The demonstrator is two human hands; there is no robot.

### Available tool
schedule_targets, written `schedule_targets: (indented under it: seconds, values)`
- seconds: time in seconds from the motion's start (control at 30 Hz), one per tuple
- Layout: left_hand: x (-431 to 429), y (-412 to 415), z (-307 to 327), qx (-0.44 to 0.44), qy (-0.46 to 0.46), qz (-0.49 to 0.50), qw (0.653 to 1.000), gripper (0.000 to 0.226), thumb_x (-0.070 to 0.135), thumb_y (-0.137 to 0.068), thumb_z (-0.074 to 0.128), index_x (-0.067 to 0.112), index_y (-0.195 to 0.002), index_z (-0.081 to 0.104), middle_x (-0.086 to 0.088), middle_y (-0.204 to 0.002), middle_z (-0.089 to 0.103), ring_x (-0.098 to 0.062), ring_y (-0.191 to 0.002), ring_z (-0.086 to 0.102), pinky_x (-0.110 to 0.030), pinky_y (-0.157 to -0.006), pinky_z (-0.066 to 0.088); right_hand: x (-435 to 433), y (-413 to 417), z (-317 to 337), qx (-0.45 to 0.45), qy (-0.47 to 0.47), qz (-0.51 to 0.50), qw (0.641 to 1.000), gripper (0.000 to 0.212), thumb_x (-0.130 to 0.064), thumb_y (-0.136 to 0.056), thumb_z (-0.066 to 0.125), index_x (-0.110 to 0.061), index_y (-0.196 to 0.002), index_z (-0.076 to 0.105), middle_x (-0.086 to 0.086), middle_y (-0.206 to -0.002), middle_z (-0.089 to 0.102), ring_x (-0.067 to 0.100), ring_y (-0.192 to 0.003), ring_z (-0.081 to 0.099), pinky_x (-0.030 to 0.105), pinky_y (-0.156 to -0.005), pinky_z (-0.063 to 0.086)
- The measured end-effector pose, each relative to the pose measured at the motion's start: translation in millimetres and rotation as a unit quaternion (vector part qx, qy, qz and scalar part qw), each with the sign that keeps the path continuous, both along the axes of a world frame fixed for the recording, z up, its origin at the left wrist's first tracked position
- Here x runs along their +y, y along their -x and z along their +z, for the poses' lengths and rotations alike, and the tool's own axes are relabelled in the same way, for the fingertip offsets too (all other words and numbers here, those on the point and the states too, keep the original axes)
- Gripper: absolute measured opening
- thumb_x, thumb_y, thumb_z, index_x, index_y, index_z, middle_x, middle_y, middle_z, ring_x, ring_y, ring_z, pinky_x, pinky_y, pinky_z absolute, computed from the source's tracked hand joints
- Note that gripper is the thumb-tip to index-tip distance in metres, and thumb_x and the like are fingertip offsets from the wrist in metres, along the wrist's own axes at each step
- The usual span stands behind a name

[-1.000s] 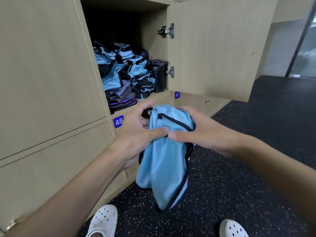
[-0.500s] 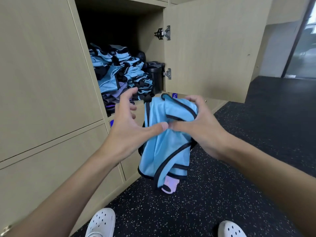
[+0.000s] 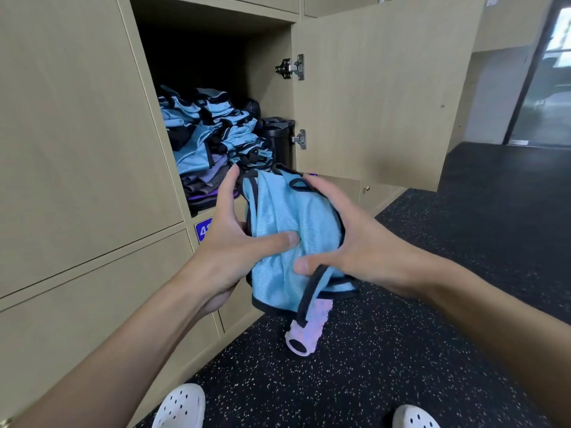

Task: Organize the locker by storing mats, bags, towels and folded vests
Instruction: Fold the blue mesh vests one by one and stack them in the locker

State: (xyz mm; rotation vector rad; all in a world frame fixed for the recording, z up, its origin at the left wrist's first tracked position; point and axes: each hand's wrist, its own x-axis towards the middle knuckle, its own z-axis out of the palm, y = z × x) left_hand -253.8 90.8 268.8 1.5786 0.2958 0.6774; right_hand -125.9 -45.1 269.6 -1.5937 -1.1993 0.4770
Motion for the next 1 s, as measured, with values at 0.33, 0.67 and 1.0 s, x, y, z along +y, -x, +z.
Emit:
schedule_targets:
  seconds: [0.33, 0.67, 1.0]
  values:
    - [0.0, 0.2, 10.6, -0.01, 0.038, -0.035, 0.999, 0.115, 0.006, -0.058, 0.08, 0.049, -0.149, 0.024, -0.003, -0.106, 0.076, -0.025, -0.098, 0.073, -0.046, -0.085, 0.059, -4.6, 11.4, 4.7, -0.086, 0.015, -0.025, 0.996, 0.05, -0.013, -0.069, 0.087, -0.031, -0.106, 0.058, -0.006, -0.098, 0.068, 0.007, -0.081, 0.068, 0.024, -0.062, 0.056]
    - [17.5, 12.0, 11.2, 0.137, -0.319, -0.049, 0.937, 0.107, 0.064, -0.049, 0.081, 0.05, -0.145, 0.034, 0.031, -0.147, 0.034, 0.01, -0.135, 0.036, -0.016, -0.106, 0.036, -12.5, 4.5, 3.5, -0.04, 0.036, -0.032, 0.998, 0.032, -0.009, -0.072, 0.082, -0.013, -0.1, 0.067, 0.008, -0.086, 0.071, 0.01, -0.067, 0.063, 0.03, -0.058, 0.053]
    - [23.9, -10.1, 0.9, 0.07, -0.191, -0.045, 0.978, 0.043, 0.011, -0.069, 0.085, 0.022, -0.106, 0.067, 0.006, -0.089, 0.074, -0.009, -0.079, 0.069, -0.023, -0.069, 0.056, 2.0, -18.4, -0.8, 0.137, -0.021, -0.008, 0.99, 0.047, -0.002, -0.074, 0.078, -0.013, -0.117, 0.062, 0.009, -0.105, 0.075, 0.025, -0.097, 0.072, 0.04, -0.088, 0.058]
